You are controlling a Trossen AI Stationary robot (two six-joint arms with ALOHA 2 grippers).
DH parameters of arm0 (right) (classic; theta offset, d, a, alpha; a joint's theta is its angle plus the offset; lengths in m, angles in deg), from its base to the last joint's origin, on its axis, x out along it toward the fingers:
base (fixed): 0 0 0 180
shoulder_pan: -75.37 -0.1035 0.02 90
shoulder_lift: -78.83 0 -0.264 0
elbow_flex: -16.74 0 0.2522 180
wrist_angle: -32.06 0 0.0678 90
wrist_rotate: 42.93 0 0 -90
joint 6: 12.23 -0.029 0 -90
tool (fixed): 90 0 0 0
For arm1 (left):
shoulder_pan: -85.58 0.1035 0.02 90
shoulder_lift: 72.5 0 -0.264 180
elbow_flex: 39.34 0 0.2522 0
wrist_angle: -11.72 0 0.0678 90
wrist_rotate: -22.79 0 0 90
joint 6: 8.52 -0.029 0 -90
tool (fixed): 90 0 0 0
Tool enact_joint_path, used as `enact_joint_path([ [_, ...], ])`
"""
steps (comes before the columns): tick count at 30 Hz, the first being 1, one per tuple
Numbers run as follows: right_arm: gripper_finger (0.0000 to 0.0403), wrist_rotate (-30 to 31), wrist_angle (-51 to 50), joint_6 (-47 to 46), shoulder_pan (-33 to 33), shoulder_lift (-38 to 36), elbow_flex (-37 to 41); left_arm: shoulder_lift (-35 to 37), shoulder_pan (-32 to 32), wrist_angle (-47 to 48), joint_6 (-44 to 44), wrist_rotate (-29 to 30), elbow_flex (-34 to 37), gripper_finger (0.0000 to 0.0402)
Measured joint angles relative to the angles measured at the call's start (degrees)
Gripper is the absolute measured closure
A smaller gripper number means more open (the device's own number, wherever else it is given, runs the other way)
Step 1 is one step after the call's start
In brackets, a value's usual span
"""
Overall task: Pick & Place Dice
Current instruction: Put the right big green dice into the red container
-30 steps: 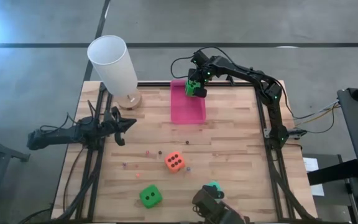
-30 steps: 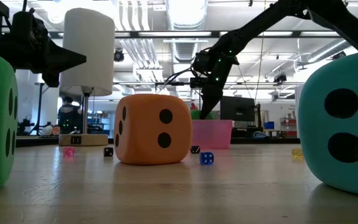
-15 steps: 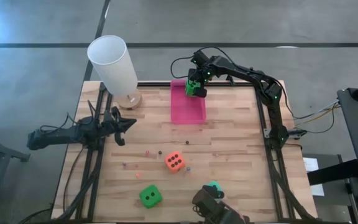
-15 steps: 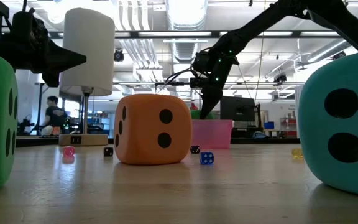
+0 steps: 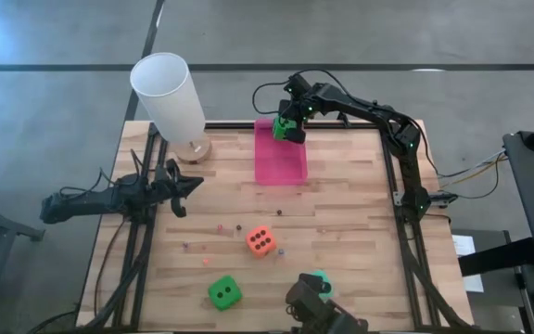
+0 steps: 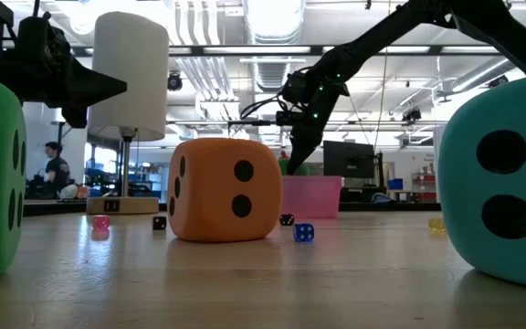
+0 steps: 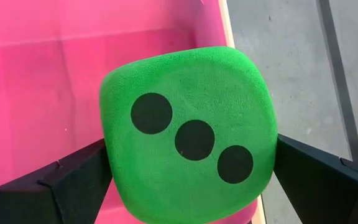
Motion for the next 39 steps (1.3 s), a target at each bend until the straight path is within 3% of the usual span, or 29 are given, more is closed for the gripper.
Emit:
enact_joint_path([
  [16,0.0003,0.0,0.0,0.0,-0.1,0.0,0.0,0.0,0.0,0.0,-0.1,0.0,0.0,0.0395],
  [25,0.0003,0.0,0.0,0.0,-0.1,0.0,0.0,-1.9,0.0,-2.7,-9.4,1.3,-2.8,0.0396],
  [31,0.0003,0.0,0.0,0.0,-0.1,0.0,0.0,-11.6,0.0,-2.8,-11.1,5.4,-7.4,0.0396],
  [39,0.0003,0.2,-1.7,0.2,-0.1,0.0,0.0,-31.8,0.0,-2.8,-11.1,9.7,-15.9,0.0396],
])
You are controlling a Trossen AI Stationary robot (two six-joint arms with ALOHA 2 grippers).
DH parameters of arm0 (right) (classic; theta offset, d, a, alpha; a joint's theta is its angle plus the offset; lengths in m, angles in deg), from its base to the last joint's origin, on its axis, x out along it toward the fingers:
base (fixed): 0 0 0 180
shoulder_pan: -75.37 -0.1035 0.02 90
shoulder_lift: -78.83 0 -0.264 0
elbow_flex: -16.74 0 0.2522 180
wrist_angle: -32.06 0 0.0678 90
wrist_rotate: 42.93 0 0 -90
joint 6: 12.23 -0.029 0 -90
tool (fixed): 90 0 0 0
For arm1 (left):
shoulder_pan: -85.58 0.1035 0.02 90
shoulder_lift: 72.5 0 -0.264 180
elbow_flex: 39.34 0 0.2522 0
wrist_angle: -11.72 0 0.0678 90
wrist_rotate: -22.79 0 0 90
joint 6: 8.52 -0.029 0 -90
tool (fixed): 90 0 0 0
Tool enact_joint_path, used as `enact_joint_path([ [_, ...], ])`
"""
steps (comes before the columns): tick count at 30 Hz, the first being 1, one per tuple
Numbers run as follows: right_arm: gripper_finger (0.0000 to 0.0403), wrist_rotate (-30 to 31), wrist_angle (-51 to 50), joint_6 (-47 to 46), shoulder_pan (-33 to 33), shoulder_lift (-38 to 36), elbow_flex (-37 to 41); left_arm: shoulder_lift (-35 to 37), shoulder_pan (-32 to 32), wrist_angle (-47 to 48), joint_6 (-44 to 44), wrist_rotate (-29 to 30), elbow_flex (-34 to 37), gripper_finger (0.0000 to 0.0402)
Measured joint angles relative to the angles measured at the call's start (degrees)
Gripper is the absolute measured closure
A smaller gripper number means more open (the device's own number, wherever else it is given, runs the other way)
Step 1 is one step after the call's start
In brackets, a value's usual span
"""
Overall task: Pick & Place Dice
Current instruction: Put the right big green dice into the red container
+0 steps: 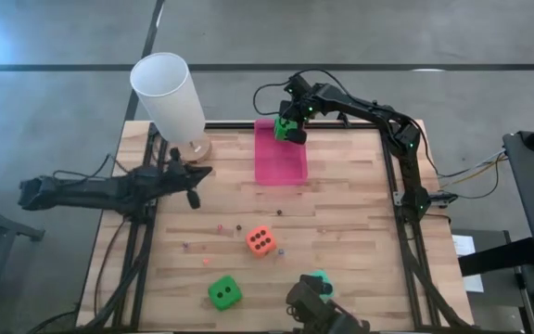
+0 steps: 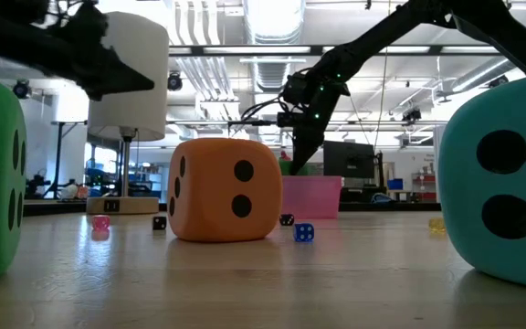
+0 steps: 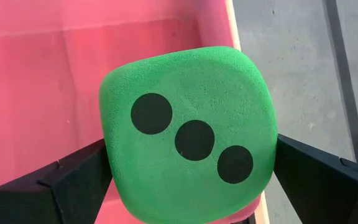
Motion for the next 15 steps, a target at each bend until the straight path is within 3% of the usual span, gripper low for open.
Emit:
enact_joint_path([
  [7,0.0003,0.0,-3.1,0.4,0.0,0.0,0.0,-15.9,0.0,0.0,-0.1,4.1,-9.2,0.0396],
  [15,0.0003,0.0,-5.0,3.3,0.0,0.0,0.0,-29.2,0.0,-0.1,-0.9,6.0,-17.7,0.0396],
])
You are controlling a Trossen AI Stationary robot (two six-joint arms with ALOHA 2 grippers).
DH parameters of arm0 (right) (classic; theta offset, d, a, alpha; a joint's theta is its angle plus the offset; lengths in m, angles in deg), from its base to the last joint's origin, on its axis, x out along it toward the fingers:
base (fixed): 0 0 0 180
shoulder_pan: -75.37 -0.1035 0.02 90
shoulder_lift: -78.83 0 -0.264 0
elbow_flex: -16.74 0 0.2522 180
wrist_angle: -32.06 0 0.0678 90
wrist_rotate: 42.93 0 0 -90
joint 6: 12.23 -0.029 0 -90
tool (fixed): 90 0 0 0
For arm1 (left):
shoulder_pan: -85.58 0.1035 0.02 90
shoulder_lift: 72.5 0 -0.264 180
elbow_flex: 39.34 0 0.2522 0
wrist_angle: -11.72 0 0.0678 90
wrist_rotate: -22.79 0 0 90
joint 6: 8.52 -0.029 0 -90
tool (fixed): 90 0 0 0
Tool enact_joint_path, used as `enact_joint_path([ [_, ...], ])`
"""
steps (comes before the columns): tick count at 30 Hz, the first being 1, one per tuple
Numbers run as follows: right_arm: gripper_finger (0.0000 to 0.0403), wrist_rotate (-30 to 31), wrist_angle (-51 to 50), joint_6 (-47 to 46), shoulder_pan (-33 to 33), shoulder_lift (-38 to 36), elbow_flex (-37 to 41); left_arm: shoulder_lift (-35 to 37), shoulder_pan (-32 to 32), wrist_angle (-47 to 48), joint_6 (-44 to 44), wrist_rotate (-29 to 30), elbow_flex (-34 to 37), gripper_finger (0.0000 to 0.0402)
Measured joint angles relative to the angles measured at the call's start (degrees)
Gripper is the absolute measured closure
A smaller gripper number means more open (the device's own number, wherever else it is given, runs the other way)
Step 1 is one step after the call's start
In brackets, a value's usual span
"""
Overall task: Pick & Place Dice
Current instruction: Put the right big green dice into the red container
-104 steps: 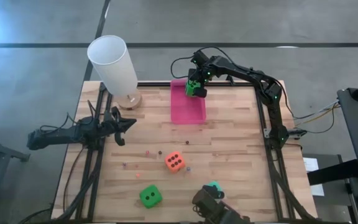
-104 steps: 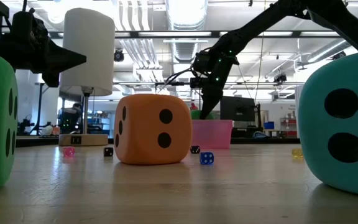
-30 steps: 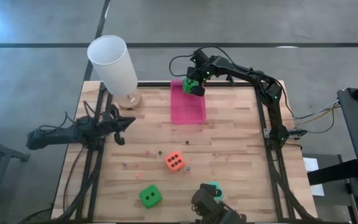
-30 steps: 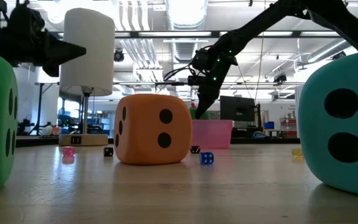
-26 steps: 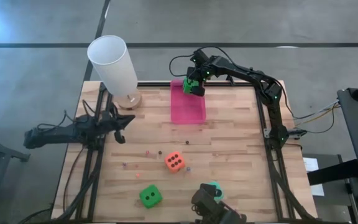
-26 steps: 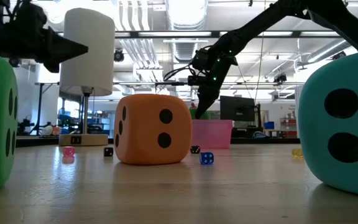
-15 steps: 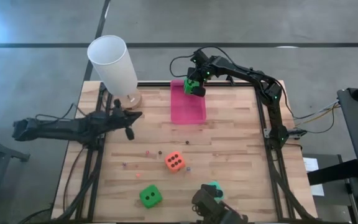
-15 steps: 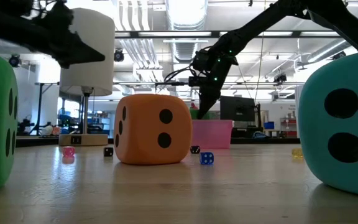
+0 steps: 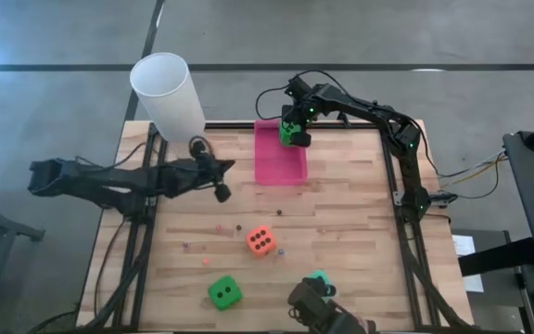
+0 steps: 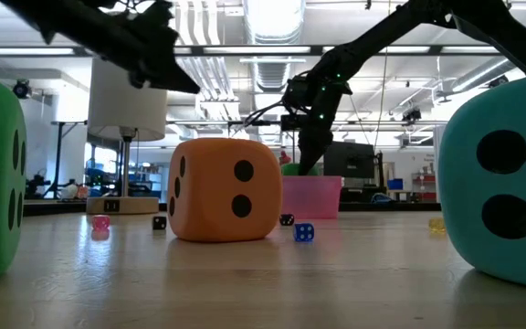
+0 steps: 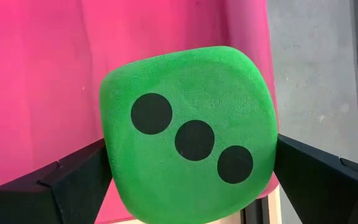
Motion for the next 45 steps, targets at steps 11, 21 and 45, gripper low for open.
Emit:
enact_joint_path([
  [11,0.0003,0.0,0.0,0.1,0.0,0.0,0.0,-12.8,2.7,-2.1,-2.1,0.0,-7.0,0.0396],
  [21,0.0003,-0.1,0.0,1.6,0.0,0.0,0.0,-22.4,6.4,-14.9,-1.3,-3.3,-8.5,0.0396],
  [45,0.0003,-0.2,0.2,8.7,0.0,0.0,0.0,-42.2,18.1,-16.9,-2.5,-22.0,-21.8,0.0396],
])
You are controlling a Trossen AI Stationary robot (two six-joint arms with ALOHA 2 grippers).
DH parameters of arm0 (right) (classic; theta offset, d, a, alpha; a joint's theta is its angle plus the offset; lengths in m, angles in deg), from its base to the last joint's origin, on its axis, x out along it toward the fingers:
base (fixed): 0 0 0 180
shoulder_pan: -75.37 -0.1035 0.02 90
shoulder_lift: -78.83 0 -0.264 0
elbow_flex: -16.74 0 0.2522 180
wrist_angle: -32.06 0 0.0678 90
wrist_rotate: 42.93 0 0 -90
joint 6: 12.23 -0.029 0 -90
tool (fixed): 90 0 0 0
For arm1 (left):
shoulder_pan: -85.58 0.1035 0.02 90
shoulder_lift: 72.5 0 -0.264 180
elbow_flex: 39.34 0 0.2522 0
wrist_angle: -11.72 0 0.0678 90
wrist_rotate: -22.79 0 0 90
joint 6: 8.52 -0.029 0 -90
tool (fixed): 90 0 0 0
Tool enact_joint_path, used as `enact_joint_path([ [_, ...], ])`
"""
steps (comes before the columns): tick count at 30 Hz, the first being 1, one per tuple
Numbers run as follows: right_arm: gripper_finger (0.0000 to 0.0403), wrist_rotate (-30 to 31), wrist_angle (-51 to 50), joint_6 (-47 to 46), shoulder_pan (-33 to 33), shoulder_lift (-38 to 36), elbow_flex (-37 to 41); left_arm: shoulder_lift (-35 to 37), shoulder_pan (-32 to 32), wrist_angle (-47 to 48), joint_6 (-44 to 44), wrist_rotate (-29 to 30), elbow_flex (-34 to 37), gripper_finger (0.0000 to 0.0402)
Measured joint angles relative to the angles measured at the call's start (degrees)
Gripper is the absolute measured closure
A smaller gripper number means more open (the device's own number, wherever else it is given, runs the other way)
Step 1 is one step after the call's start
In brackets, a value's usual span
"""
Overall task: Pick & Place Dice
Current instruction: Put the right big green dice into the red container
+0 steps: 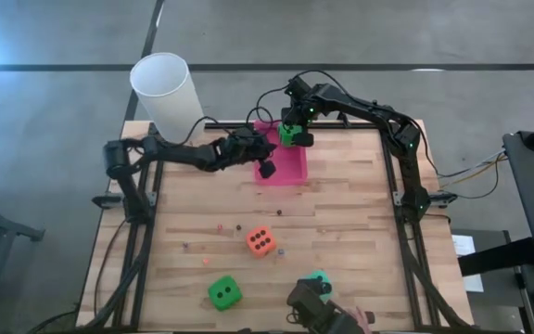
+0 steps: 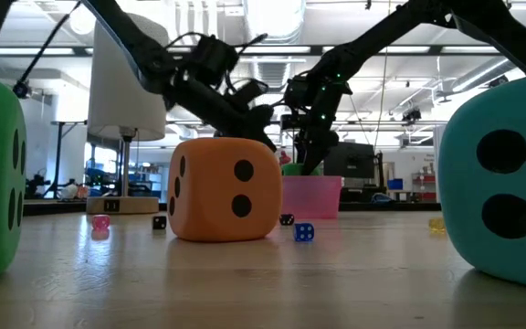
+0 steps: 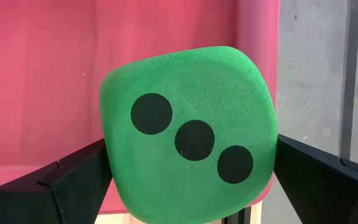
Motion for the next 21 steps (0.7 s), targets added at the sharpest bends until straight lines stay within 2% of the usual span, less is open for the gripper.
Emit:
enact_joint_path([
  [5,0.0003,-0.1,0.0,0.0,0.0,0.0,0.0,-2.8,-0.1,-4.0,0.6,0.1,-2.1,0.0396],
  [11,0.0003,-0.2,0.0,0.6,0.0,0.0,0.0,-5.1,0.1,-5.1,1.5,6.4,-4.8,0.0396],
  [21,0.0003,-0.2,0.1,1.5,0.0,0.0,0.0,-12.6,1.0,-4.6,1.0,6.7,-12.1,0.0396],
])
